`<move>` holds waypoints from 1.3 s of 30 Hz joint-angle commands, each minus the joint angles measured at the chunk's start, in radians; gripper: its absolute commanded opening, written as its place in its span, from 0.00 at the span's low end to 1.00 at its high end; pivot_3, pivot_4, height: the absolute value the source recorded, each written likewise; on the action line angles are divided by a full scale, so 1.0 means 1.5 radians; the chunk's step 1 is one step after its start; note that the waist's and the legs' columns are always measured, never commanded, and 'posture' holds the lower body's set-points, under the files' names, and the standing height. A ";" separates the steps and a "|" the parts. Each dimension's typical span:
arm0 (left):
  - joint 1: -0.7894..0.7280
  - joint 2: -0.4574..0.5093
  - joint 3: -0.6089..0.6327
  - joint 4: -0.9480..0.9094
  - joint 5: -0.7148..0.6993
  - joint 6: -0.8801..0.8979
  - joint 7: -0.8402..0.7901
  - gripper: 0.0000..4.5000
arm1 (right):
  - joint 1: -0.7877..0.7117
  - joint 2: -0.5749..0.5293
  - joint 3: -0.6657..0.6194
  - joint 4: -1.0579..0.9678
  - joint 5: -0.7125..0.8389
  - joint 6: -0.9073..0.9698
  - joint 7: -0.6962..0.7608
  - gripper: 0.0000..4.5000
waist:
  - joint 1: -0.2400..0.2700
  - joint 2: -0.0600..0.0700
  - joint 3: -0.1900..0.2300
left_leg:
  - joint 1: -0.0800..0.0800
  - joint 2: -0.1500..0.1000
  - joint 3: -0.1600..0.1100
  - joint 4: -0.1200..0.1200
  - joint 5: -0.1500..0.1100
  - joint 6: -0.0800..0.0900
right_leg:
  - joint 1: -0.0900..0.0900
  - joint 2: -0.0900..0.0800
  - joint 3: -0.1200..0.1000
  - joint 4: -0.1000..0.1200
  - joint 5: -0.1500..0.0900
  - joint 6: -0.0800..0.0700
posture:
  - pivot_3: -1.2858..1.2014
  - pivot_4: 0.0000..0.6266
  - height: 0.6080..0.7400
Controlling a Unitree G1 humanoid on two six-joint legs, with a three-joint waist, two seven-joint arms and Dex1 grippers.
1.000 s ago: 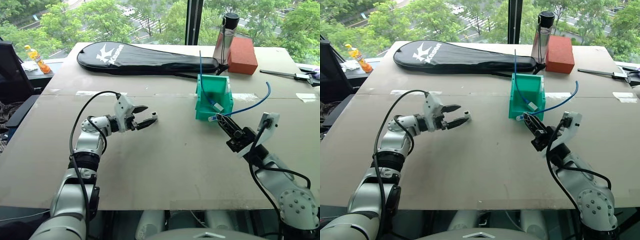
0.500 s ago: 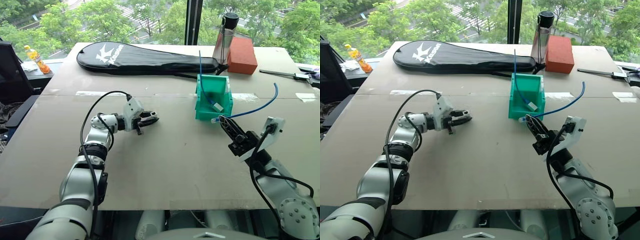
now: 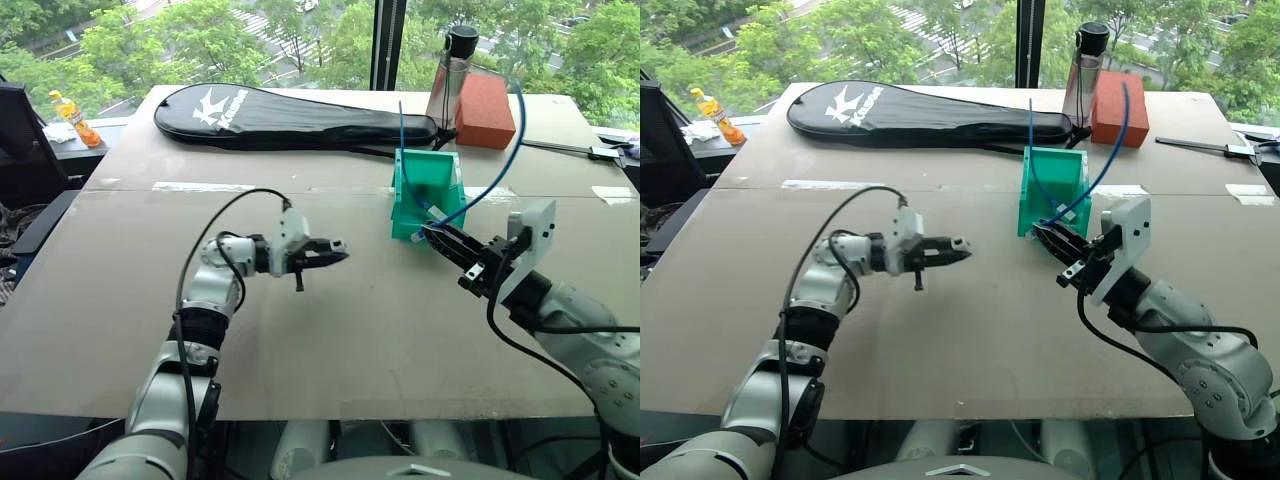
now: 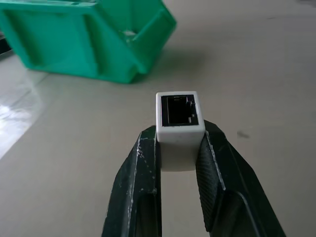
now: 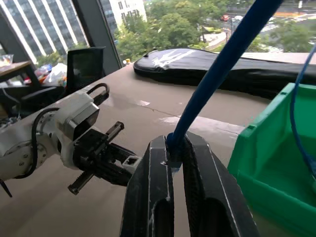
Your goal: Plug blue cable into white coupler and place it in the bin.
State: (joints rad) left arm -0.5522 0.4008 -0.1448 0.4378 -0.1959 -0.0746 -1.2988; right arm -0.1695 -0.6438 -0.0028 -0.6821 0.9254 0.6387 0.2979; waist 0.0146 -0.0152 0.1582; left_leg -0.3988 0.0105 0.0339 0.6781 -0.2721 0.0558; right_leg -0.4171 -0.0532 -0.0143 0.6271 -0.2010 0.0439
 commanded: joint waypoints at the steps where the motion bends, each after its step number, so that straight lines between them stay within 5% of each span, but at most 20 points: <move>1: -0.001 -0.018 -0.033 -0.047 0.030 -0.002 0.038 0.08 | -0.053 -0.046 0.032 0.024 -0.043 0.010 0.110 0.00 | -0.001 0.000 0.000 | 0.000 0.000 0.000 0.000 0.000 0.000 | 0.000 0.000 0.000 0.000 0.000 0.000 | 0.52 0.24 1.00; 7: -0.024 -0.050 -0.076 -0.033 0.069 0.005 0.075 0.08 | -0.158 -0.087 0.098 0.142 -0.140 -0.016 0.273 0.00 | -0.001 0.000 0.000 | 0.000 0.000 0.000 0.001 0.000 0.000 | 0.000 0.000 0.000 0.000 0.000 0.000 | 0.52 0.24 1.00; 20: -0.062 -0.041 -0.100 0.061 0.099 -0.034 0.053 0.08 | -0.294 -0.018 0.223 0.393 -0.349 -0.148 0.475 0.00 | -0.002 0.000 0.000 | -0.001 0.000 0.000 0.002 0.000 0.000 | 0.000 0.001 0.000 0.000 0.000 0.000 | 0.52 0.24 1.00; 39: -0.072 -0.044 -0.102 0.077 0.101 -0.042 0.036 0.08 | -0.322 0.070 0.232 0.473 -0.437 -0.183 0.559 0.00 | -0.002 0.000 0.000 | 0.000 0.000 0.000 0.002 0.000 0.000 | 0.000 0.001 0.000 0.000 0.000 0.000 | 0.52 0.24 1.00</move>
State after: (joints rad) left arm -0.6454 0.3353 -0.2888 0.5466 -0.0539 -0.1289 -1.2388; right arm -0.6382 -0.5441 0.3490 0.0319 0.2786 0.3799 1.1209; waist 0.0120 -0.0153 0.1583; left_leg -0.3995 0.0103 0.0345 0.6811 -0.2724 0.0563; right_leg -0.4174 -0.0525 -0.0142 0.6279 -0.2007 0.0441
